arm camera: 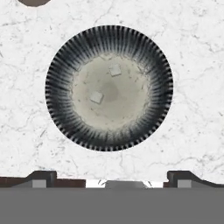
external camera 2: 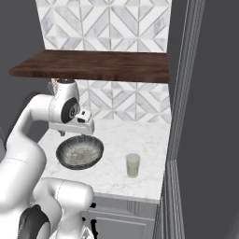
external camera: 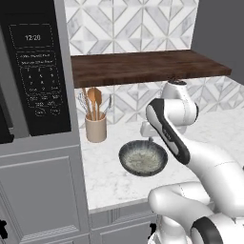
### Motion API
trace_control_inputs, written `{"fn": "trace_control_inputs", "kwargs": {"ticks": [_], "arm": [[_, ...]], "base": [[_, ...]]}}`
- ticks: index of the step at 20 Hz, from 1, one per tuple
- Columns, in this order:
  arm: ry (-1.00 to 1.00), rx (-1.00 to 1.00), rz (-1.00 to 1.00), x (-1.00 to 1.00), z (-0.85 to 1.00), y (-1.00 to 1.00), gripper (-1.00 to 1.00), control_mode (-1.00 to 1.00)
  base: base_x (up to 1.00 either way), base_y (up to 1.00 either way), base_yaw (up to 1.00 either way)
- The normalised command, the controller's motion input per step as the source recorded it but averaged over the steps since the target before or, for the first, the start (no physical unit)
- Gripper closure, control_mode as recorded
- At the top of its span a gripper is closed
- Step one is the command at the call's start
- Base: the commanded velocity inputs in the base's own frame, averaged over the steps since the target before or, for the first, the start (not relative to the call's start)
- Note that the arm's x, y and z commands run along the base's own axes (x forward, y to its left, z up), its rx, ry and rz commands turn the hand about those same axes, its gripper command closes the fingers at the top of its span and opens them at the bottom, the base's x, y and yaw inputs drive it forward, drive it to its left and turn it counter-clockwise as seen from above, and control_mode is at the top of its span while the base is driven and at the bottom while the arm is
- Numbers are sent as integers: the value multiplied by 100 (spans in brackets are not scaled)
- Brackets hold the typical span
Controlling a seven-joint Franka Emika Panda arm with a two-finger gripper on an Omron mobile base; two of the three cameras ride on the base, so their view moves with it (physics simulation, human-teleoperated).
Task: Grab a lemon wedge from the fridge and one ice cube from the ice bowl, and put them in the glass of lemonade.
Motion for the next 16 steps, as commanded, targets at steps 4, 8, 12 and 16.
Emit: {"fn": "trace_control_inputs", "kwargs": {"ticks": [4, 8, 12, 16], "arm": [[1, 0, 6, 18, -83, 8, -100, -100], [-1, 0, -2, 11, -23, 0, -100, -100], [0, -1, 0, 30, -26, 11, -100, -100], [10, 0, 1, 6, -30, 22, -100, -100]], "base": [[0, 0, 0], [0, 0, 0], [0, 0, 0], [0, 0, 0]]}}
